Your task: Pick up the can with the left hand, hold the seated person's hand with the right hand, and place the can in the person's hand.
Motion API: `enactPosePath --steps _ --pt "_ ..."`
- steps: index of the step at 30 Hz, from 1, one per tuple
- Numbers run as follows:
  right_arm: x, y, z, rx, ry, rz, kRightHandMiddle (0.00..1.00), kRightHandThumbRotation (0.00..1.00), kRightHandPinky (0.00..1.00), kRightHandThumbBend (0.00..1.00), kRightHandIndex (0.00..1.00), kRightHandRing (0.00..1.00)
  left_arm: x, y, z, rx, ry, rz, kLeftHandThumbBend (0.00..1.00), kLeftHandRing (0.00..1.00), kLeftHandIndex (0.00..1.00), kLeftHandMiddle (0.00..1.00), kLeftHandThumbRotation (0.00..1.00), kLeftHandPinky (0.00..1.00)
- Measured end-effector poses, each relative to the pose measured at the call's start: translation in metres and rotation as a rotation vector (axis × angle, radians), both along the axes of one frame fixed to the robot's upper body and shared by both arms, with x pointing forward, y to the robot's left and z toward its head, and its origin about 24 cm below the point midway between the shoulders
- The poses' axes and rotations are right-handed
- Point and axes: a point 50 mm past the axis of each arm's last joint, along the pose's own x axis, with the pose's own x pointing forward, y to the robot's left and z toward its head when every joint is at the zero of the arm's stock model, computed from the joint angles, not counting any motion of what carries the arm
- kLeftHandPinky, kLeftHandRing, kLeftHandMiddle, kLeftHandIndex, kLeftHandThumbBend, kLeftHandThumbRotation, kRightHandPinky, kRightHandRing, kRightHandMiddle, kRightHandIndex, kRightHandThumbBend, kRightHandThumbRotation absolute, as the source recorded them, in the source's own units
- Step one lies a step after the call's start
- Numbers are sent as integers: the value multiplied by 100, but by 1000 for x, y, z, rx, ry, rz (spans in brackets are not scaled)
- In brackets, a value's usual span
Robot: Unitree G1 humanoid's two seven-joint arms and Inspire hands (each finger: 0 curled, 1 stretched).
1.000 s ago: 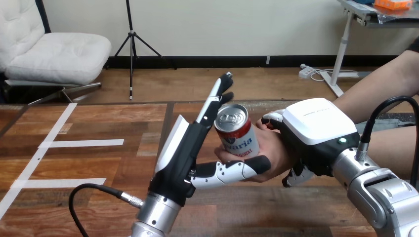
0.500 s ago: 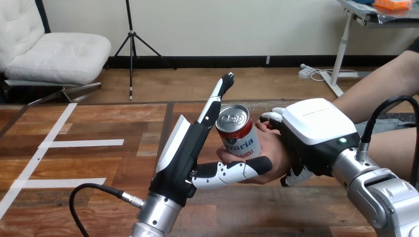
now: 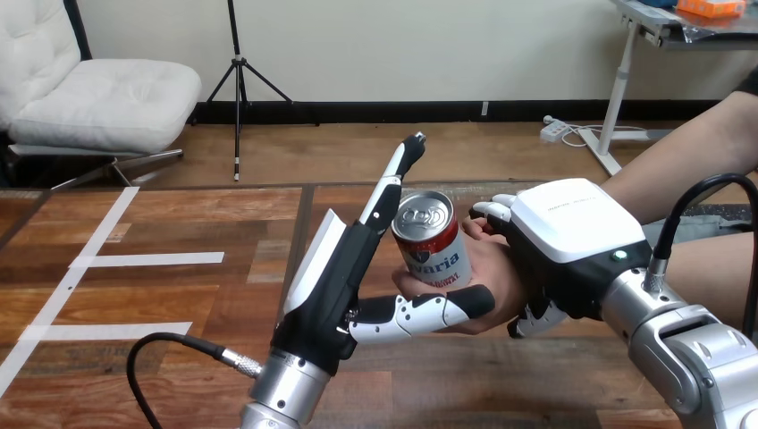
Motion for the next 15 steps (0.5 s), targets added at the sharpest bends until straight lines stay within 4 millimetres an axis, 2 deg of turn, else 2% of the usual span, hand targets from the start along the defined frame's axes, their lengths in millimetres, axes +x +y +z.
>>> enactPosePath --steps 15 --pt "-8 -4 -3 76 -14 -7 95 4 91 86 91 98 -2 -1 -2 -7 9 -4 100 100 100 100 55 100"
